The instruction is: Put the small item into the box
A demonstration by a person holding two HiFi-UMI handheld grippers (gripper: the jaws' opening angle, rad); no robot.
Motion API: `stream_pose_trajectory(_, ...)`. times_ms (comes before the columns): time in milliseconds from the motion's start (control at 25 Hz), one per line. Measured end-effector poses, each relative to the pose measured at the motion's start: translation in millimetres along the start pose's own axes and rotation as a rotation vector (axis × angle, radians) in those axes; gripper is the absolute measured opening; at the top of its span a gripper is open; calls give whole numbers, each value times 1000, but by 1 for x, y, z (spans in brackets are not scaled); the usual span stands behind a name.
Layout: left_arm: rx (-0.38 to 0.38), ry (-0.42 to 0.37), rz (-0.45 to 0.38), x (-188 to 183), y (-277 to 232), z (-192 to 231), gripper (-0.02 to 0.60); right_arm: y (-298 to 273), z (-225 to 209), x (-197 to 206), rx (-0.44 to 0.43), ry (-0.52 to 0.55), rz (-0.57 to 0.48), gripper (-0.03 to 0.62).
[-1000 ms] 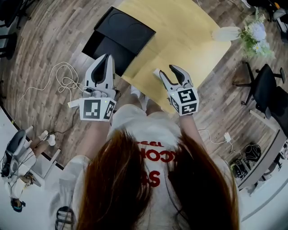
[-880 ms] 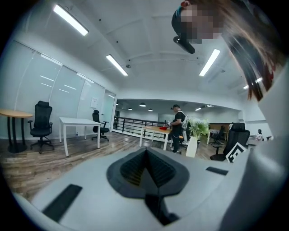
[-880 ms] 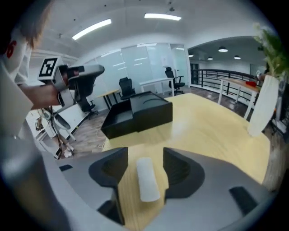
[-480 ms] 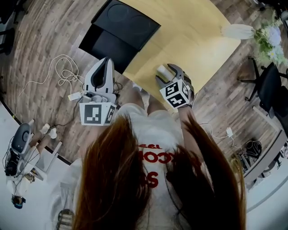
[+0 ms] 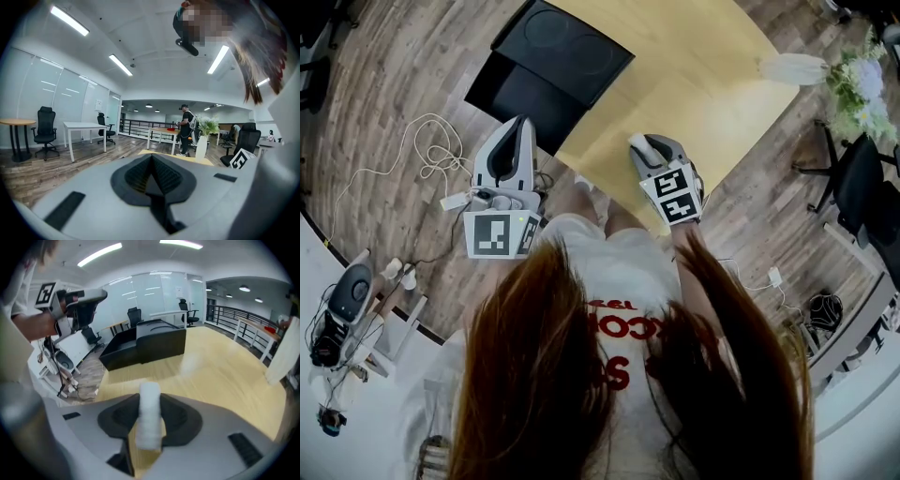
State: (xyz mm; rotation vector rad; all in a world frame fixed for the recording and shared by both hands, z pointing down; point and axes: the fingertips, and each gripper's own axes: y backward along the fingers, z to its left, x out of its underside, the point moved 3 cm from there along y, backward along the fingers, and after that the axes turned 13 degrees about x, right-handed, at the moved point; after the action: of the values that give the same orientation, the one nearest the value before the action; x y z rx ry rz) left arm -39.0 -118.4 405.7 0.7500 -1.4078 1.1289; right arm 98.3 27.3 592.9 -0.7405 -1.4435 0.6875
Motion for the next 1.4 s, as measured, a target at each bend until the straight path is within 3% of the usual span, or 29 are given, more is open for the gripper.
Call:
stream_pose_trajectory(200,27,-38,-35,-17,-8,-6,6,32,-25,-39,86,-157,-189,135)
stream_pose_trajectory(560,96,-103,-142,-60,-27,-22,6,123,-70,-105,326,-253,-555,132)
stream_pose_trajectory(800,135,-134,-193,-82,-45,-22,6,164,-95,-138,441,-294,-713,132)
stream_pose_trajectory(1080,99,-184,-224,-94,-36,-13,6,187,-94,-161,409,-298,-784,132)
stream_pose_trajectory(1400,-76,-182,-226,-95,8,20,6,173,-57,-207,239,-201,-824,132)
